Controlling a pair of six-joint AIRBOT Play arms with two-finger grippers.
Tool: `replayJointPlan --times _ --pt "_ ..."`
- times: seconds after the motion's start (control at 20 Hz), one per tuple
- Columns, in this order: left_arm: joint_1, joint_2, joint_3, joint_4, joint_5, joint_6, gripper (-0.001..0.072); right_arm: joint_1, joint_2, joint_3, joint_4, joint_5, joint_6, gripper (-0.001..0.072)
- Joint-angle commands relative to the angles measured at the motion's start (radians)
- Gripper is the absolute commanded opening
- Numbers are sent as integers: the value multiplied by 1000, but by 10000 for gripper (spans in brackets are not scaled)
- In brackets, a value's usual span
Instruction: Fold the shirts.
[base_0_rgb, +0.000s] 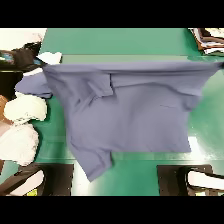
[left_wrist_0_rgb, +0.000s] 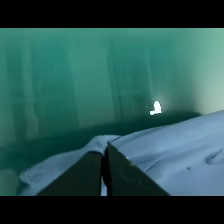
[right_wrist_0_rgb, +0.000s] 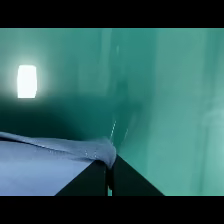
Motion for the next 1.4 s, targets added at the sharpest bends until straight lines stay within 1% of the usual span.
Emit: replayJointPlan --times 0.0,0.05,0.1,0.2,0.25,0.35,0.45,0.6,0.7,0.85,0.9,0.95,1.15,1.2,1.25,1.3,1.35 --pt "-7 -211 -63 -87 181 113 23 -1 -196 0 -2 -53 9 11" --pt "-21 -261 -53 -115 245 152 23 0 -230 1 -2 -102 9 11" --pt "-40 -314 -26 -119 302 169 23 0 -256 1 5 -159 9 11" --pt "-72 -404 63 -117 364 171 23 1 -281 1 52 -266 10 11" --pt "-81 -441 111 -115 375 171 23 2 -282 1 69 -314 10 11" --pt "-80 -484 194 -105 364 171 23 2 -277 1 85 -379 10 11" --pt "-71 -483 219 -63 333 171 23 0 -269 1 84 -379 9 11" --pt "-65 -483 213 55 179 161 22 -1 -267 -17 84 -323 9 10" --pt "-65 -483 177 96 124 160 22 2 -245 -105 84 -323 9 10" --pt "-66 -483 80 114 138 159 22 2 -190 -306 94 -387 9 10" --pt "-66 -483 75 114 140 160 22 2 -190 -306 94 -387 9 10" --pt "-66 -483 -1 114 169 161 23 5 -154 -439 105 -451 10 10" --pt "-65 -483 -47 114 170 163 24 52 -126 -564 103 -511 10 13" --pt "-65 -483 -47 114 169 154 25 63 -126 -577 104 -516 10 13" --pt "-65 -483 -47 114 165 123 28 70 -126 -586 104 -515 12 14" --pt "-65 -483 -47 114 151 108 262 75 -126 -585 103 -505 12 26" --pt "-65 -483 -47 116 132 107 521 74 -126 -576 104 -496 12 178"
